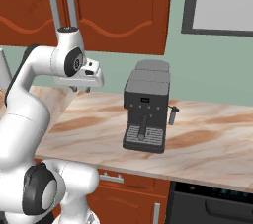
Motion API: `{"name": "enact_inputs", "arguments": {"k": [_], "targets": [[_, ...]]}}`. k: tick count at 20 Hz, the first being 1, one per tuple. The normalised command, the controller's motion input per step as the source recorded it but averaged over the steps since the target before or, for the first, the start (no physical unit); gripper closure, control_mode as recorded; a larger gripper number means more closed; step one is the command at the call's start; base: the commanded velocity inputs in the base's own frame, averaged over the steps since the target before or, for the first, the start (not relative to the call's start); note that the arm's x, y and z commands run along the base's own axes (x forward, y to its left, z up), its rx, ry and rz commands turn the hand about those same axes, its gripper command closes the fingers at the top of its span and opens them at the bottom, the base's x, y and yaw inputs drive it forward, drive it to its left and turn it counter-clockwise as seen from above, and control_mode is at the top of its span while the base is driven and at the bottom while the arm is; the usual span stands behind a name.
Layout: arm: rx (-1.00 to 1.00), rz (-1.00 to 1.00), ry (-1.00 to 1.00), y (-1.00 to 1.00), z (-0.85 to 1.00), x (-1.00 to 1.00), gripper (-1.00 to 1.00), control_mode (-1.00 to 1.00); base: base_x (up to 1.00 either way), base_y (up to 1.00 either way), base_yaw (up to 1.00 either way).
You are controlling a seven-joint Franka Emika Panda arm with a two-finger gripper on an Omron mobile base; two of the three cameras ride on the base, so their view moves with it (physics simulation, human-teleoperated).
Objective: Move the bowls from the cabinet to the plates on the dining table.
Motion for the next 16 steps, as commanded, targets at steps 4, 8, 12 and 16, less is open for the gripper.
{"name": "enact_inputs", "arguments": {"k": [4, 8, 12, 16], "targets": [[-0.01, 0.00, -0.03, 0.02, 0.11, -0.01, -1.00, -1.00, 0.00, 0.00, 0.00], [0.00, 0.00, -0.09, 0.04, 0.32, -0.08, -1.00, -1.00, 0.00, 0.00, 0.00], [0.00, 0.00, -0.13, 0.01, 0.32, -0.09, -1.00, -1.00, 0.00, 0.00, 0.00], [0.00, 0.00, -0.20, 0.02, 0.29, -0.10, -1.00, -1.00, 0.00, 0.00, 0.00]]}}
